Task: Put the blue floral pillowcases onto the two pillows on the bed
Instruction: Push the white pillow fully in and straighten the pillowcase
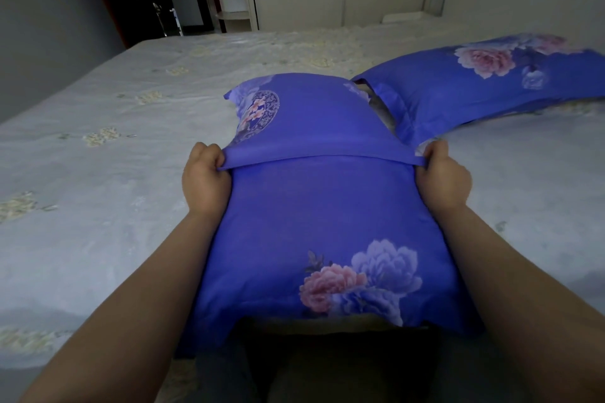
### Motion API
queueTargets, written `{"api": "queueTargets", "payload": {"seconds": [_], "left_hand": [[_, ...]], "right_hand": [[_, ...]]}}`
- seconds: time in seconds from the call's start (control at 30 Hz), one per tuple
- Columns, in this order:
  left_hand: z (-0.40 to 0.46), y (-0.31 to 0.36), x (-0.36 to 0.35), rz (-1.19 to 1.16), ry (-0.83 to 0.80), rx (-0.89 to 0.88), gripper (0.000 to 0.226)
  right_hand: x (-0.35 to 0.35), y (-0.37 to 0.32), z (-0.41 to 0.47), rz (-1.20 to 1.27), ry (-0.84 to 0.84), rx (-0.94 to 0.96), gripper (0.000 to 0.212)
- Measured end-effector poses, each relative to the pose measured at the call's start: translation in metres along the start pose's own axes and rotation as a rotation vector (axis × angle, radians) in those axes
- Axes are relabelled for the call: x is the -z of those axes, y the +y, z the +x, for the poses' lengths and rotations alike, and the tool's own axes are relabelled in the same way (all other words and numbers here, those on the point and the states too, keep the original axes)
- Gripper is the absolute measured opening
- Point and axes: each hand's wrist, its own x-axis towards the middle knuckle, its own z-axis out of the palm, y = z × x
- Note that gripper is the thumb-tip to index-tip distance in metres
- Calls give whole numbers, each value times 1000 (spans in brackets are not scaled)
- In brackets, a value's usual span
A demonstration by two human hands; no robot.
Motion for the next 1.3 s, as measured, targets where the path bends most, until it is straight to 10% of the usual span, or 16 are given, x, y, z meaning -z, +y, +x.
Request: {"api": "queueTargets", "payload": {"seconds": [0.17,0.3,0.47,0.77,0.97,1.1,1.3], "left_hand": [[-17,-21,-4,21,-129,25,16],[-18,-25,2,-47,-316,510,15],[-23,-12,13,-107,-815,872,76],[-25,-19,45,257,-436,392,33],[-48,-15,53,220,-680,682,52],[-55,8,64,109,-913,804,21],[-56,6,71,314,-486,449,23]], "right_hand": [[-15,24,-18,65,-236,-182,10],[-10,30,-10,180,-390,-321,26],[-3,19,-7,426,-643,-546,59],[19,12,-26,258,-213,-215,30],[32,20,-45,369,-591,-445,60],[43,24,-58,478,-735,-485,61],[54,22,-66,377,-222,-194,40]]}}
